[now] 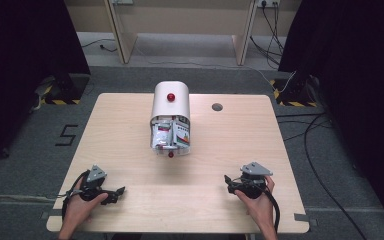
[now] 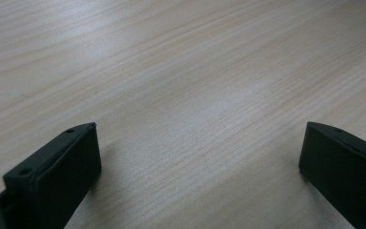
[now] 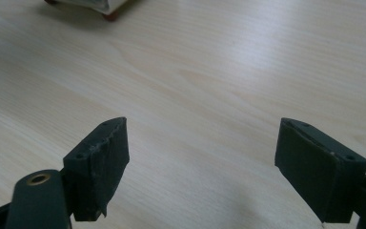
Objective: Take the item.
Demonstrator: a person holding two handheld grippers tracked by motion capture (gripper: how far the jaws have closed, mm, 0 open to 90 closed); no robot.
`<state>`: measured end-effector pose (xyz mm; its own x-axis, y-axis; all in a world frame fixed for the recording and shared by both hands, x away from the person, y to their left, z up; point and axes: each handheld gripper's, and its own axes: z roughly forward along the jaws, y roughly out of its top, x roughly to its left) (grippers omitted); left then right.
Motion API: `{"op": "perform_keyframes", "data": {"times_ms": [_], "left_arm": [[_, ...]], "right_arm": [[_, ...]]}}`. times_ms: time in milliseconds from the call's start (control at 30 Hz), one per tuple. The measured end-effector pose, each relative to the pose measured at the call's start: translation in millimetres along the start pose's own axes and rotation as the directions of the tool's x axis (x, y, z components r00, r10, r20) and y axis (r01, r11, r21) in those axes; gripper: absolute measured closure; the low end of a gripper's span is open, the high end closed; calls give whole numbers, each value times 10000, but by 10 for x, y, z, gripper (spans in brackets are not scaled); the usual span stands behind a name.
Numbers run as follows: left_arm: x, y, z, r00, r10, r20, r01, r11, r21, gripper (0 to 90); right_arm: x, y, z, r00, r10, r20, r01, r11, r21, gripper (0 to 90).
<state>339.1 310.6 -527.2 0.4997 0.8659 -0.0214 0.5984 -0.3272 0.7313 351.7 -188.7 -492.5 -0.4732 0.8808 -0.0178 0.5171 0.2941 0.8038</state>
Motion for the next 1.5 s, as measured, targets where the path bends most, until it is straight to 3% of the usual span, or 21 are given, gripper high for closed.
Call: {"op": "perform_keyframes", "data": {"times_ms": [367, 700, 1500], "left_arm": [[0, 0, 0, 10000, 1, 0, -1, 10000, 1, 0], [0, 0, 0, 10000, 1, 0, -1, 10000, 0, 0], [0, 0, 0, 10000, 3, -2, -3, 10000, 2, 0]], "right_arm": [[175, 242, -87, 9984, -462, -338, 444, 9977, -503, 214], [373, 541, -167, 9930, -908, -761, 806, 9886, -1274, 251], [873, 1060, -220, 9658, -1931, -1730, 1489, 9593, -2398, 337]]}}
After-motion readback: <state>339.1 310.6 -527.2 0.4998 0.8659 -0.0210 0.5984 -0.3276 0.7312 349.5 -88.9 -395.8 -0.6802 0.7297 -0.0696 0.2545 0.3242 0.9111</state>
